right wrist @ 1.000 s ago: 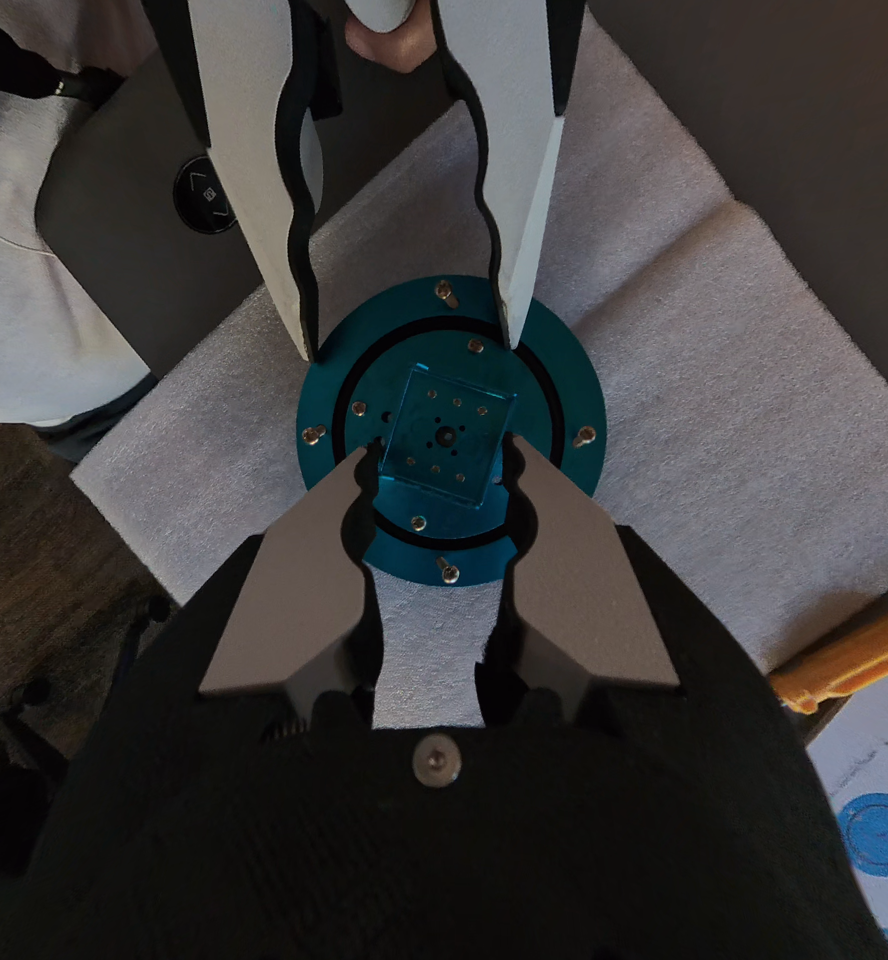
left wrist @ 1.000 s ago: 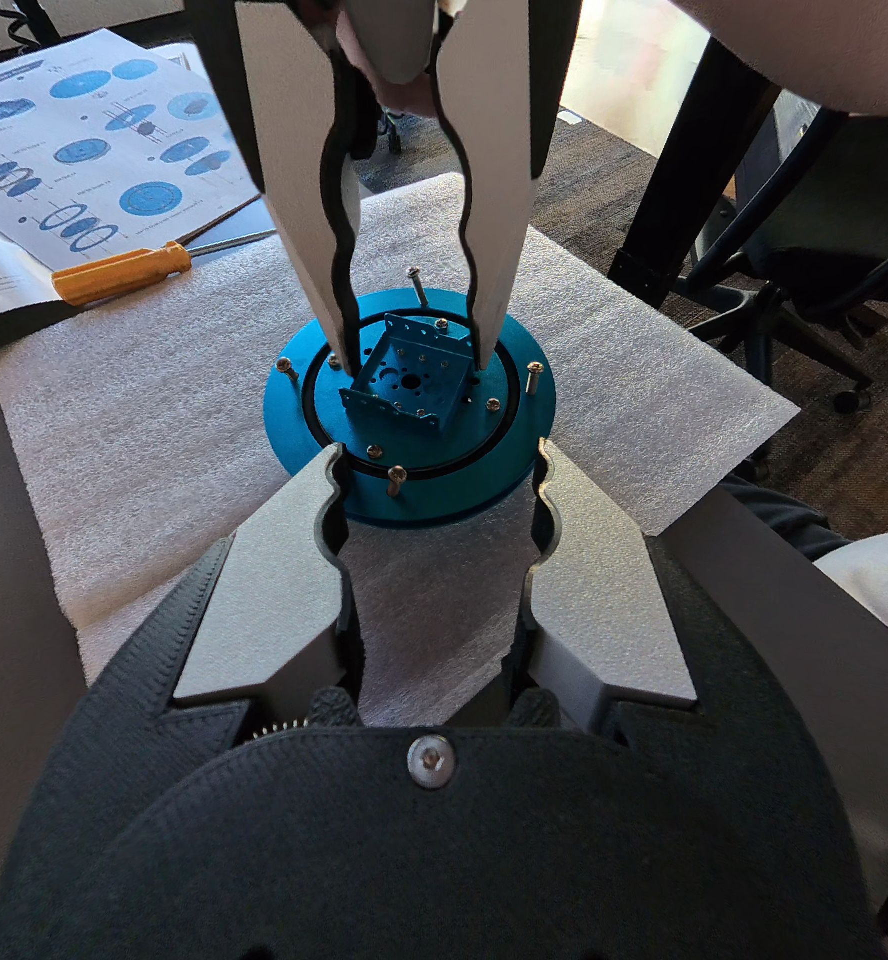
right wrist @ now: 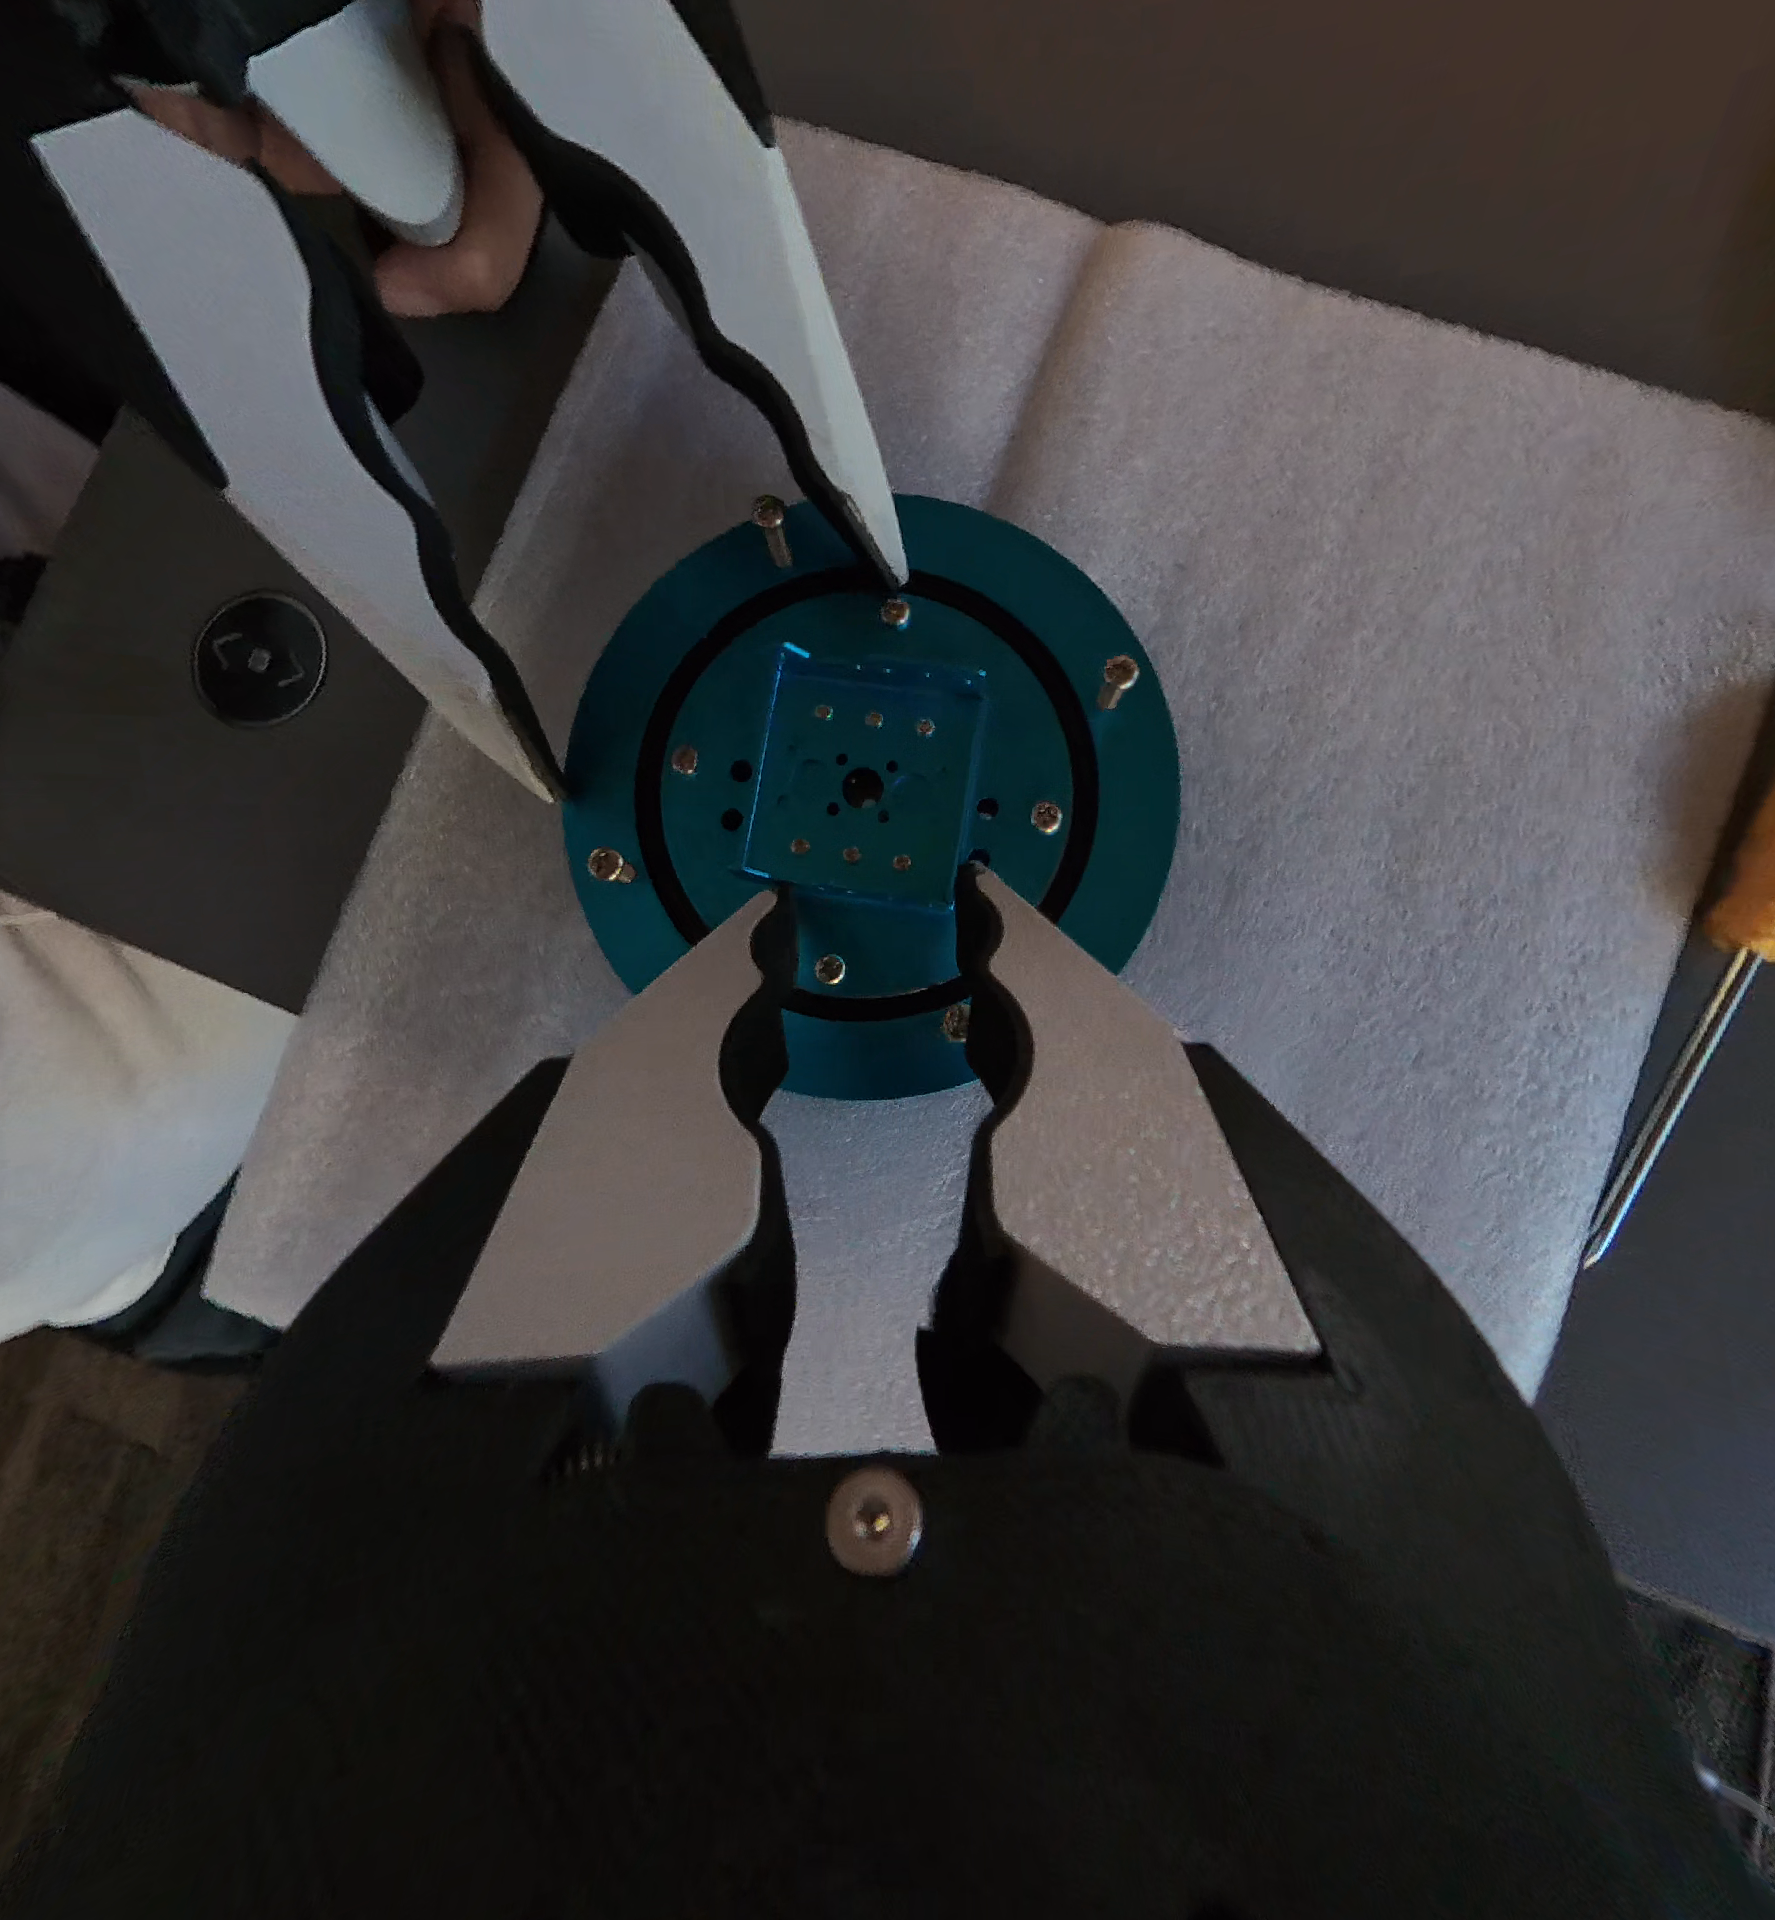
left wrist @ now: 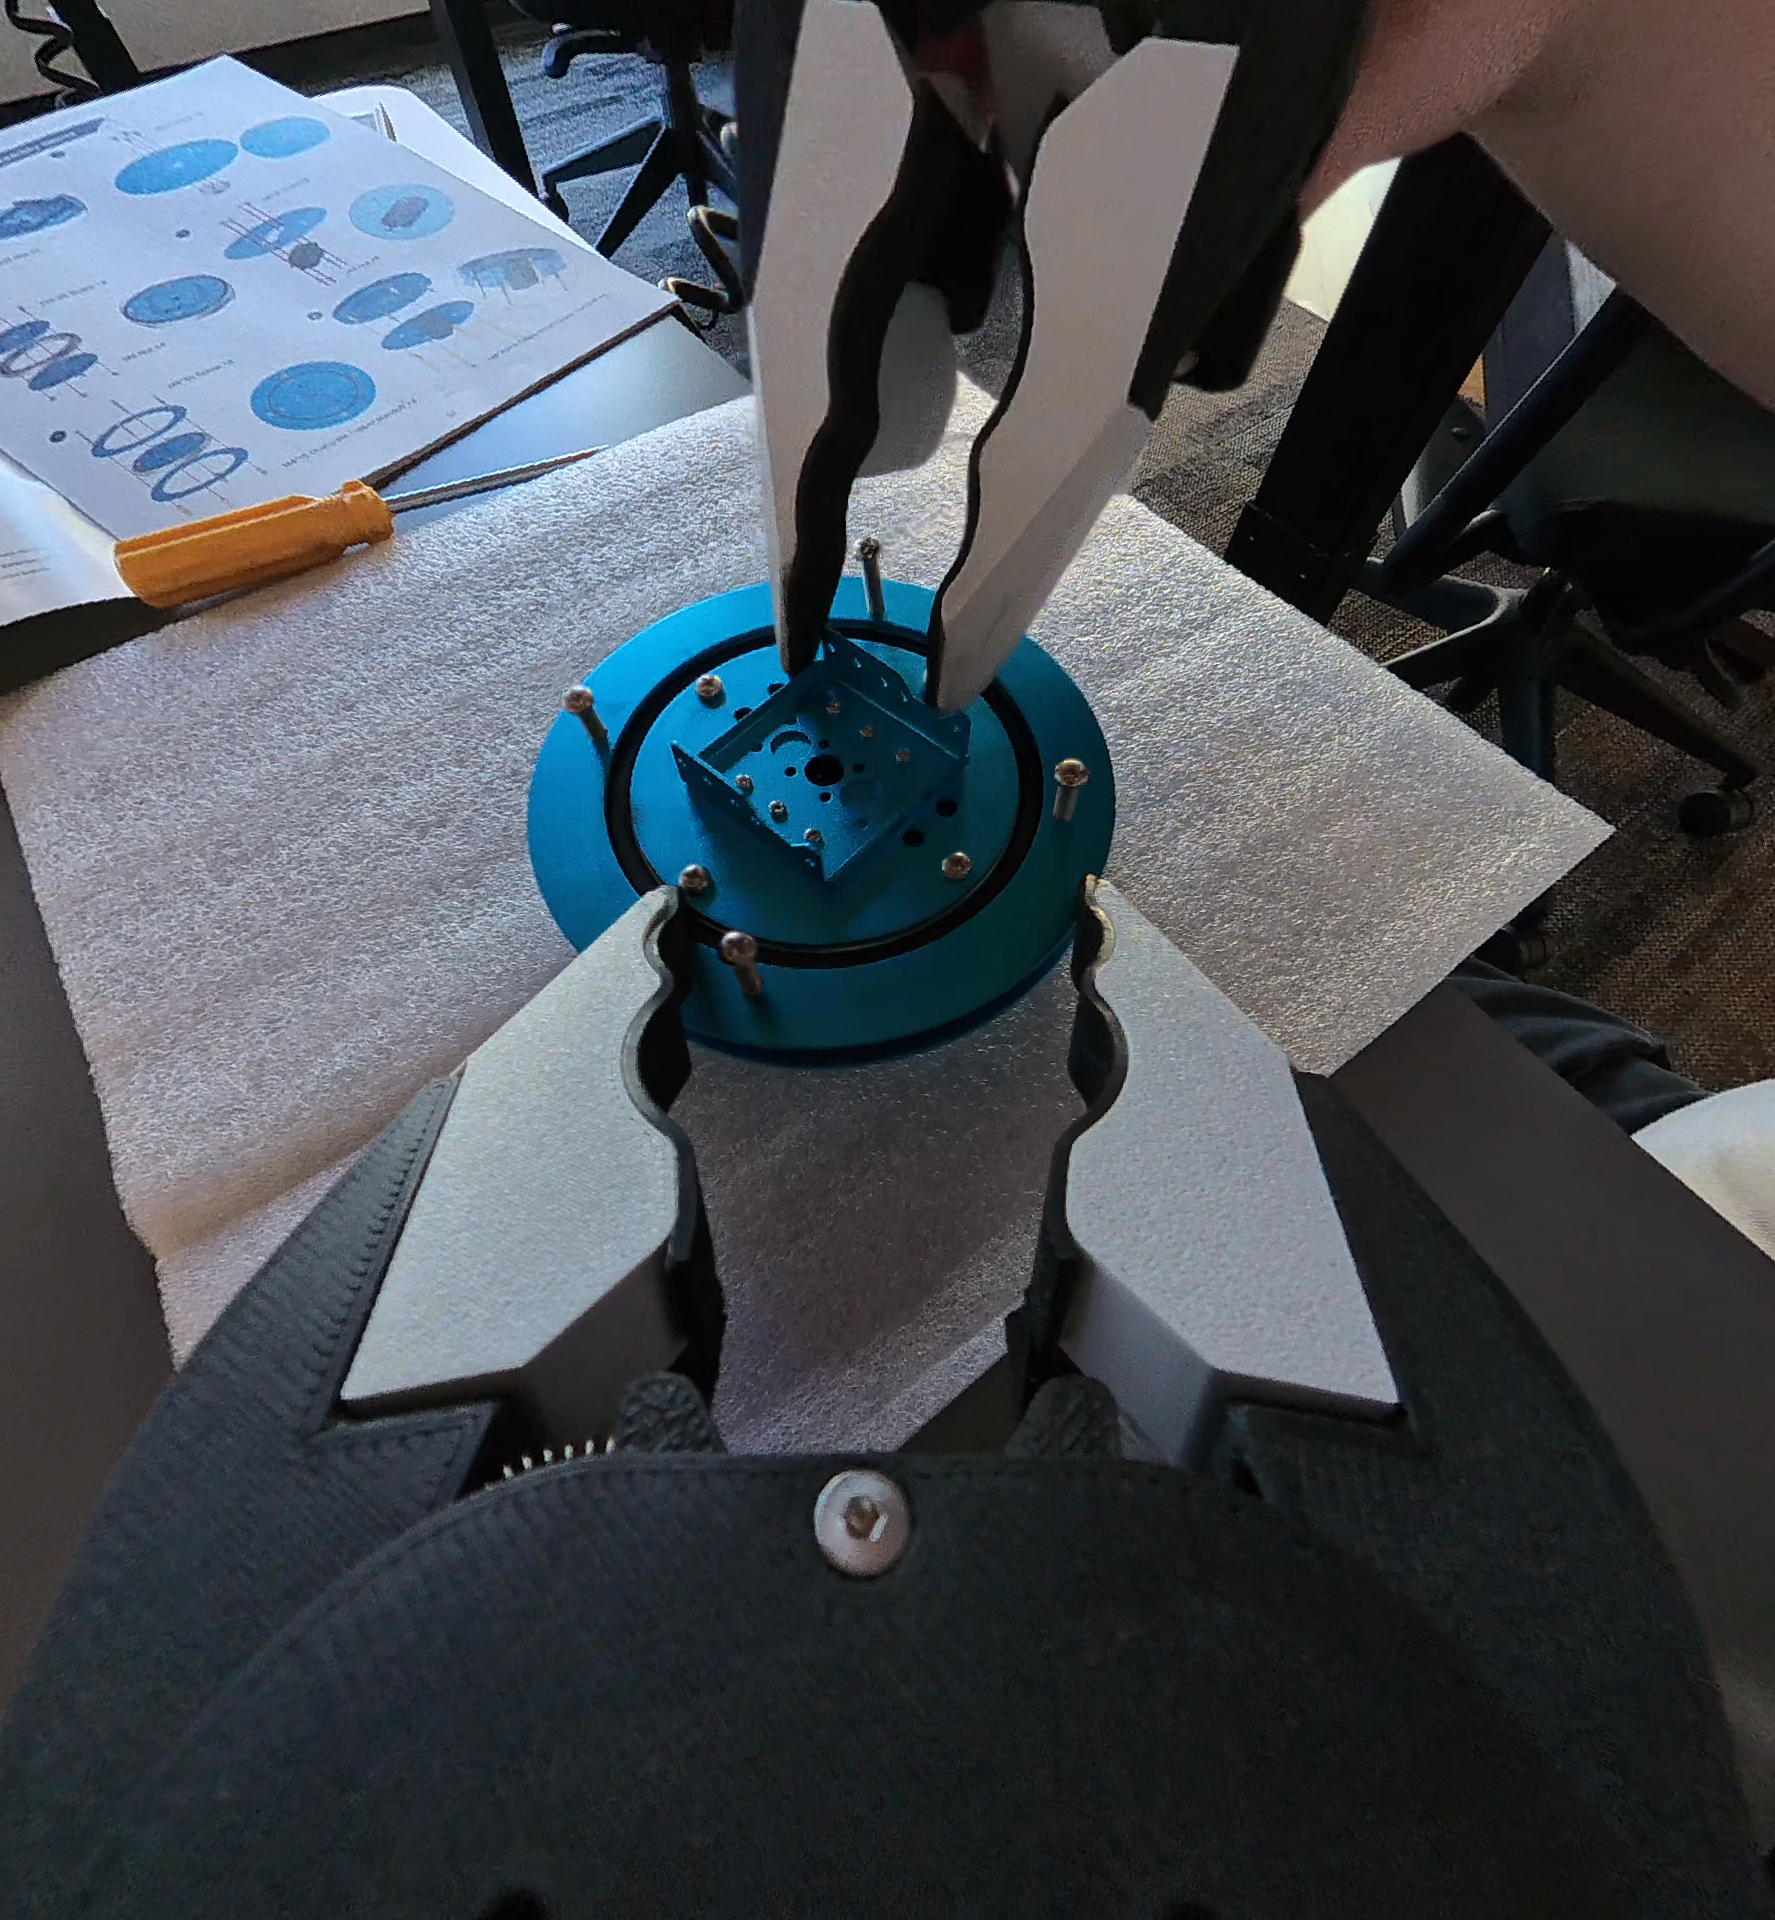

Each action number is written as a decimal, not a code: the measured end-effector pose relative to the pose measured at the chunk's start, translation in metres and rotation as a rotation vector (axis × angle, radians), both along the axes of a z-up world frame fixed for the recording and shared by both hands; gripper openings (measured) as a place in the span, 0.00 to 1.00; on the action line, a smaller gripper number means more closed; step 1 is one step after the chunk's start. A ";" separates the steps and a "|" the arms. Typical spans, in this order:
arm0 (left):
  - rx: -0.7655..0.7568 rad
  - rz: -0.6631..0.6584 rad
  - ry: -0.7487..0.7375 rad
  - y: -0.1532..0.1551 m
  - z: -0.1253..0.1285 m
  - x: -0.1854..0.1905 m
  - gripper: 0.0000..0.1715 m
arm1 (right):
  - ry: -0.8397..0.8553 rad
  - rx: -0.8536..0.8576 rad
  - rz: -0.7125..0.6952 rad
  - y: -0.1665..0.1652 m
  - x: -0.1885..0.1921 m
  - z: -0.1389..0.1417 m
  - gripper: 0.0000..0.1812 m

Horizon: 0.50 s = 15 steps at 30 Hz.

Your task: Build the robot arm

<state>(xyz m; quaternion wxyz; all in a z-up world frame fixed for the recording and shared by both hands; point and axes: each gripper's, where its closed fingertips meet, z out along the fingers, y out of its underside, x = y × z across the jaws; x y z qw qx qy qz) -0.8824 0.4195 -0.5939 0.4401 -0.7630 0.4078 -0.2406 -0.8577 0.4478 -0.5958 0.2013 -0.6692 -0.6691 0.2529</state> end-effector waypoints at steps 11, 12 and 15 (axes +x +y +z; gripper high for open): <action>0.004 -0.003 0.003 0.000 0.000 0.001 0.42 | -0.015 0.035 -0.235 -0.006 0.002 0.000 0.17; 0.006 -0.003 0.005 0.000 0.000 0.001 0.42 | -0.024 0.053 -0.157 -0.008 0.003 0.000 0.18; 0.002 -0.005 0.001 0.000 0.000 0.000 0.42 | -0.039 0.100 0.103 -0.010 0.002 0.001 0.35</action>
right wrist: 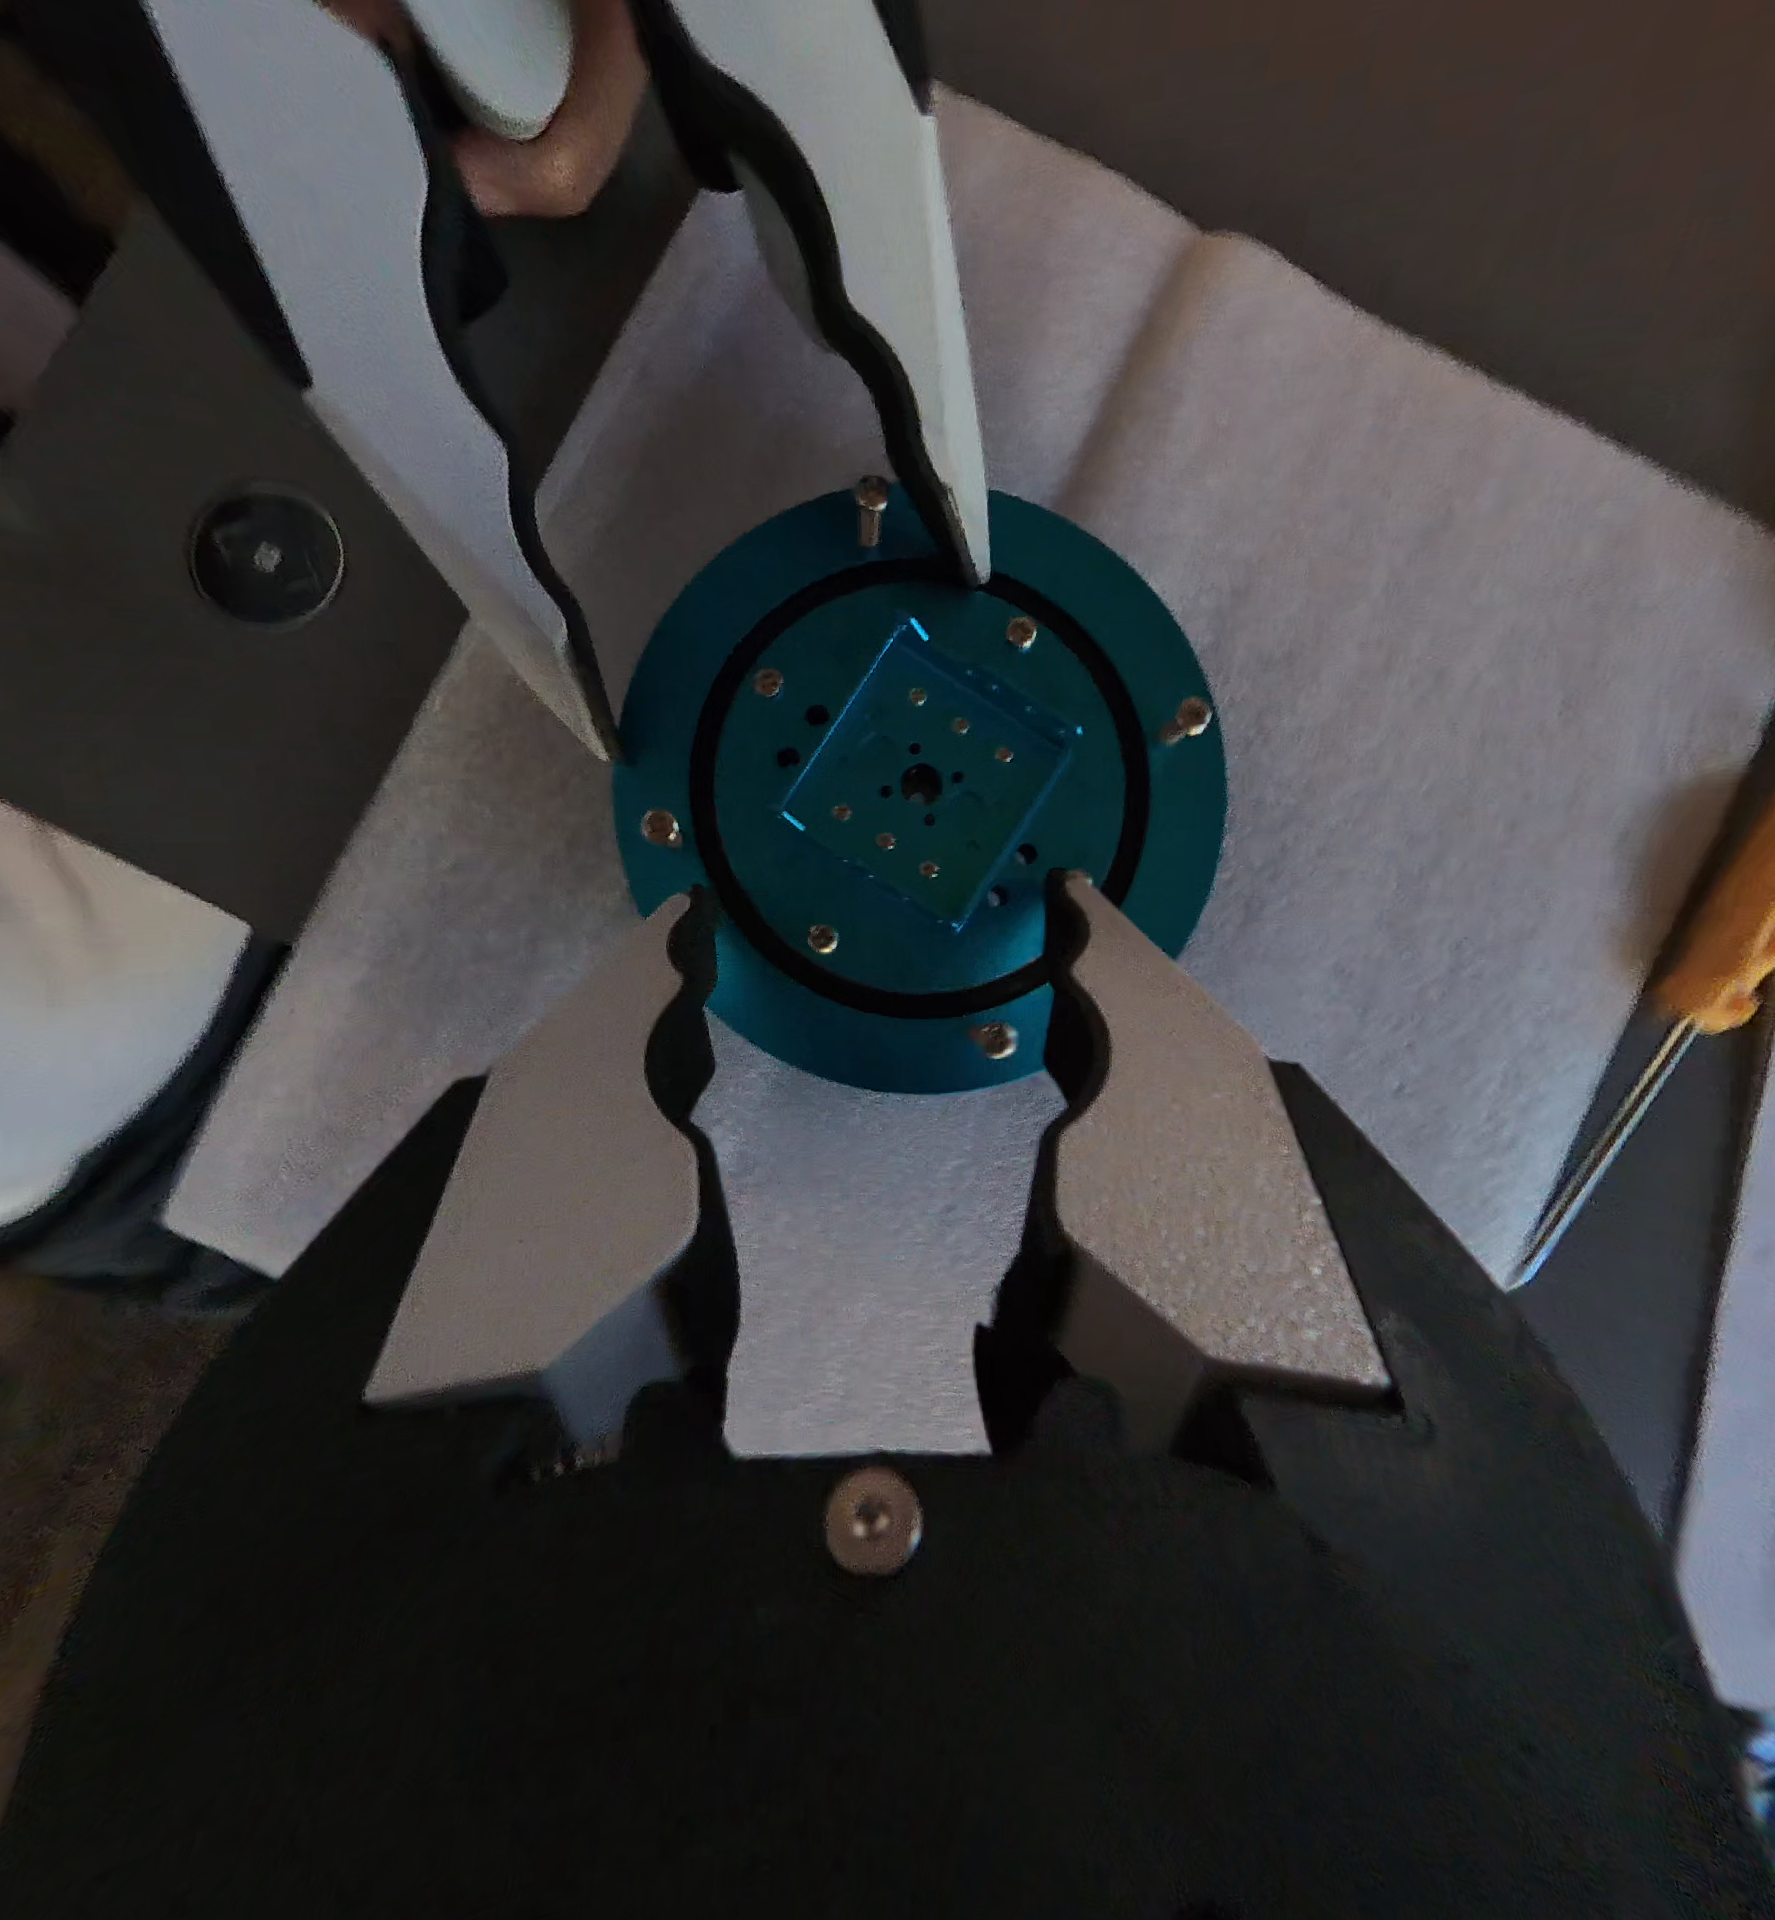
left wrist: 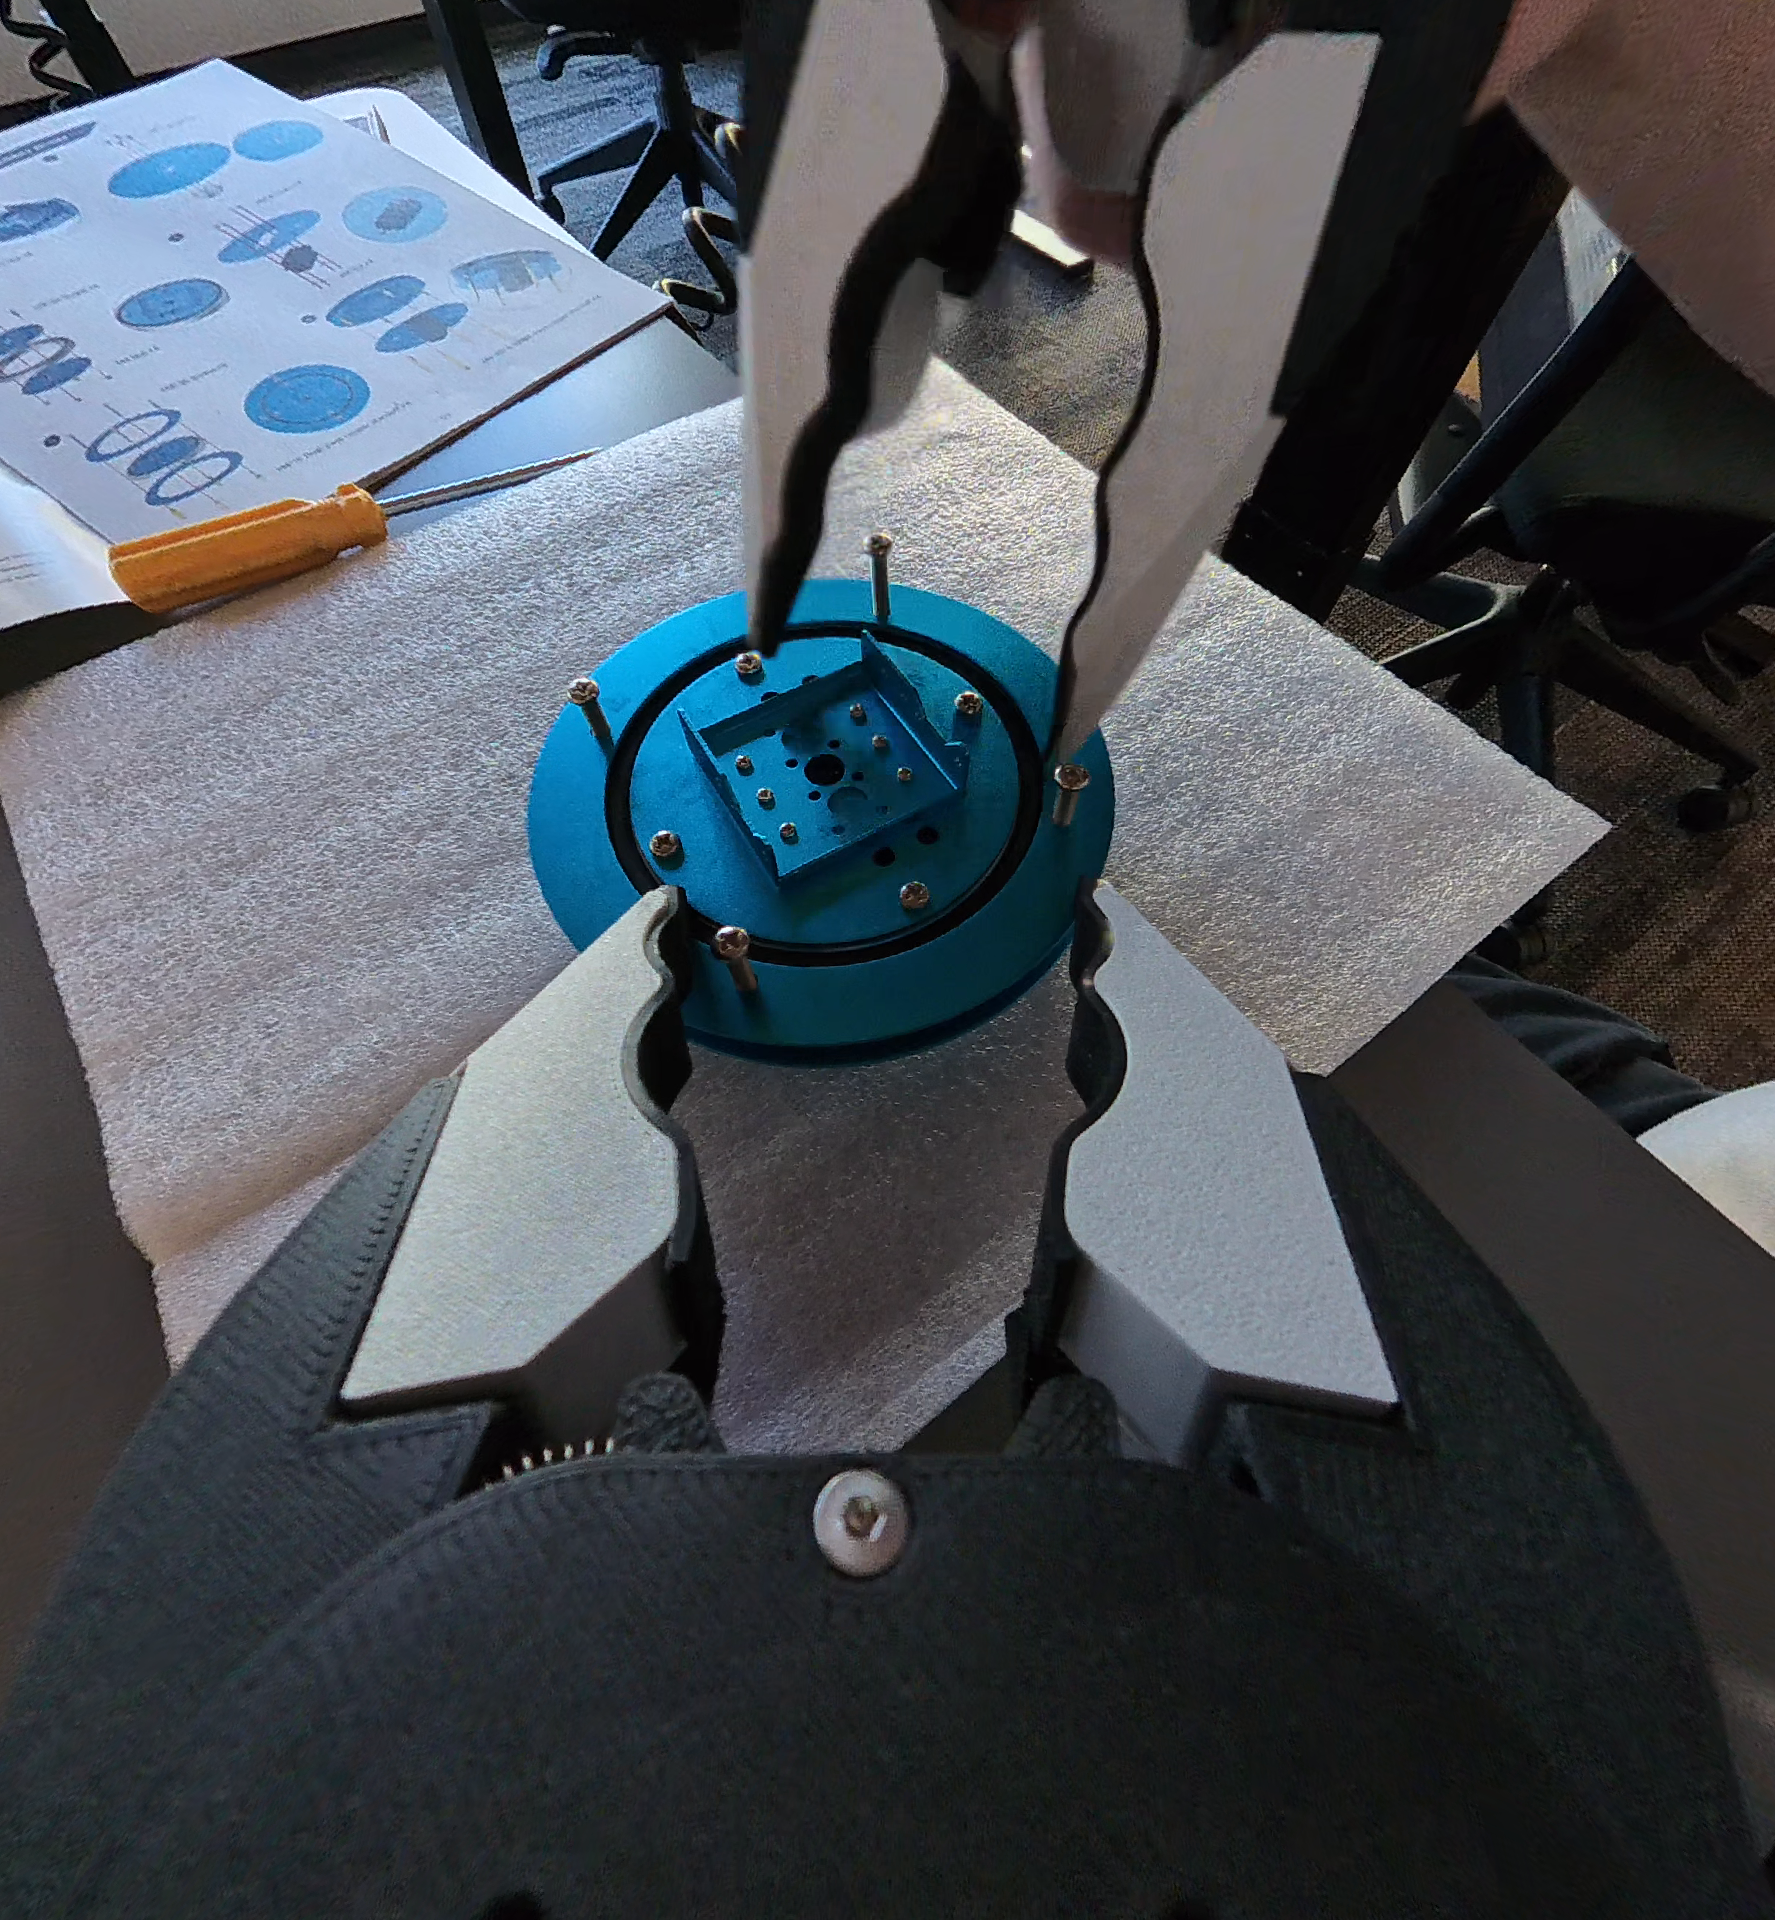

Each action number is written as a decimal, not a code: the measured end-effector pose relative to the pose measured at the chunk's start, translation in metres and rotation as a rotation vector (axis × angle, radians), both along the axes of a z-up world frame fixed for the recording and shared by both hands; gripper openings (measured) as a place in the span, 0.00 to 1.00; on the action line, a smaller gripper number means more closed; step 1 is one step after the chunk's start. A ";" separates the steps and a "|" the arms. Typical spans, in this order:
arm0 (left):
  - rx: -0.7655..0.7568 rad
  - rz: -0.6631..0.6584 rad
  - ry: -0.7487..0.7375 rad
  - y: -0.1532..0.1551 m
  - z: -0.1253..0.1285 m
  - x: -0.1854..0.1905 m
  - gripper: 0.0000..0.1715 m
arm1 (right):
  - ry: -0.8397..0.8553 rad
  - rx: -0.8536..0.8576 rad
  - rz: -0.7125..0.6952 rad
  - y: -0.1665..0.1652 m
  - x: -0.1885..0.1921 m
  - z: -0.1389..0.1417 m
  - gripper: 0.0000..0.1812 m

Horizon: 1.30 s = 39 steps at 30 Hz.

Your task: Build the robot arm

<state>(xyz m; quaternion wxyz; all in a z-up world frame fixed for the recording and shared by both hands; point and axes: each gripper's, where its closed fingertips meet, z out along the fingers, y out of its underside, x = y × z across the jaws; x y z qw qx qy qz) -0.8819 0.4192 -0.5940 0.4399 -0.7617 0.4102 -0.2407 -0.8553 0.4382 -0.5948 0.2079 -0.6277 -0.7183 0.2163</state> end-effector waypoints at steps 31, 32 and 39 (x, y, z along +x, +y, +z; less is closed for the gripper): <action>-0.003 0.006 -0.003 0.001 0.000 -0.001 0.42 | -0.160 -0.040 0.255 0.004 -0.025 -0.003 0.30; -0.003 0.006 -0.003 0.001 0.000 -0.001 0.42 | -0.153 -0.041 0.218 0.004 -0.025 -0.003 0.30; -0.001 0.008 -0.001 0.001 0.000 0.000 0.43 | -0.160 -0.071 -0.071 0.006 -0.025 -0.003 0.30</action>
